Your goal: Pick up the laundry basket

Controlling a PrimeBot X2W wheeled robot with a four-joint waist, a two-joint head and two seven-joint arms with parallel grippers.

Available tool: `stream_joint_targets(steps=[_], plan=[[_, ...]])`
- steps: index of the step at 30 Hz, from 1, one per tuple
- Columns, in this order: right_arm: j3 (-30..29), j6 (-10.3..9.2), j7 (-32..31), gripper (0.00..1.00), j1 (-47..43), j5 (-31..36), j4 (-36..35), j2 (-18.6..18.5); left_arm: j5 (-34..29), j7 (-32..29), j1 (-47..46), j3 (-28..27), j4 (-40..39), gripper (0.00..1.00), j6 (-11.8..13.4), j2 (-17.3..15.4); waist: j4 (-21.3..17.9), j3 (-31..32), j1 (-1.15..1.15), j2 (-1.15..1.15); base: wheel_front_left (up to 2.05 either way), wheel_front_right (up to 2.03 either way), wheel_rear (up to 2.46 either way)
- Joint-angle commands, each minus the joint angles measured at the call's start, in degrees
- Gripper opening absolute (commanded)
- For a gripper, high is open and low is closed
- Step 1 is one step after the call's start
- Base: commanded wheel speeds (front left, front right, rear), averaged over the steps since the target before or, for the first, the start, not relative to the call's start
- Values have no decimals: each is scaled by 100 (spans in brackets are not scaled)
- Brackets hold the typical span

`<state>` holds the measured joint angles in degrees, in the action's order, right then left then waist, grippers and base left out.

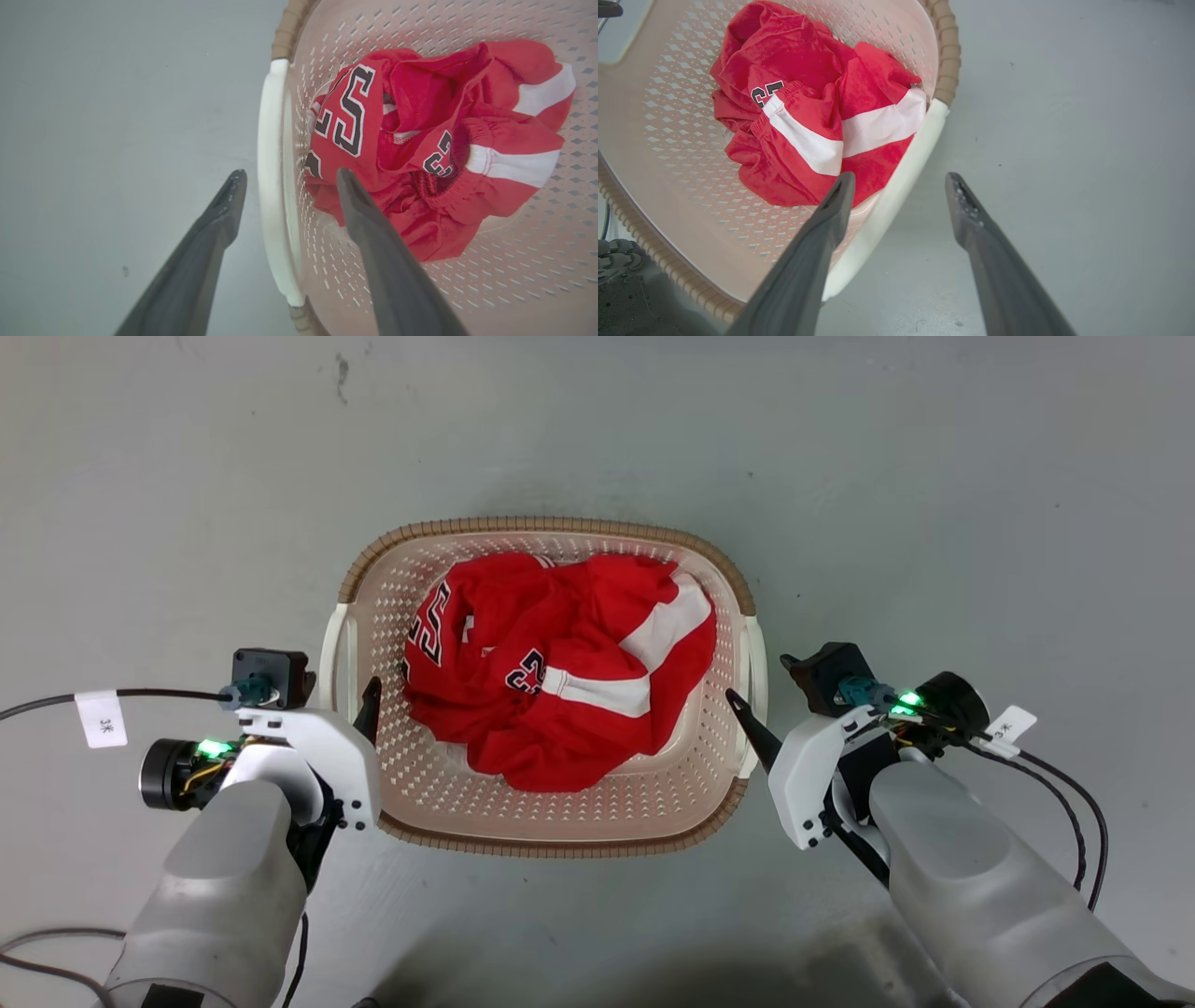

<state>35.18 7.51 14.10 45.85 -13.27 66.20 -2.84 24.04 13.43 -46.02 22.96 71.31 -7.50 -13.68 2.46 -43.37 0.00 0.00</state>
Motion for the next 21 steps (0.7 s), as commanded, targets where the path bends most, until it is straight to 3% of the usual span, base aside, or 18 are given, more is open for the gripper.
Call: stream_joint_targets(steps=[1,13,14,15,16,21], plan=[[21,-4,-27,100,112,-30,27,-7,39,-11,-86,40,13,100,8,16,23,-73,0,0,0,0,0],[96,-3,-126,100,258,-138,179,-6,417,-96,-255,472,55,100,8,68,91,-301,0,0,0,0,0],[107,-4,-142,70,260,-152,183,-7,434,-104,-267,516,58,57,8,55,94,-303,0,0,0,0,0],[118,-4,-143,12,264,-171,186,-7,458,-100,-278,549,59,19,8,41,95,-305,0,0,0,0,0],[133,-4,-164,0,260,-191,185,-7,498,-137,-277,589,61,0,8,50,94,-304,0,0,0,0,0],[219,-8,-190,0,271,-282,164,-13,632,-172,-289,779,52,0,8,43,94,-290,0,0,0,0,0]])
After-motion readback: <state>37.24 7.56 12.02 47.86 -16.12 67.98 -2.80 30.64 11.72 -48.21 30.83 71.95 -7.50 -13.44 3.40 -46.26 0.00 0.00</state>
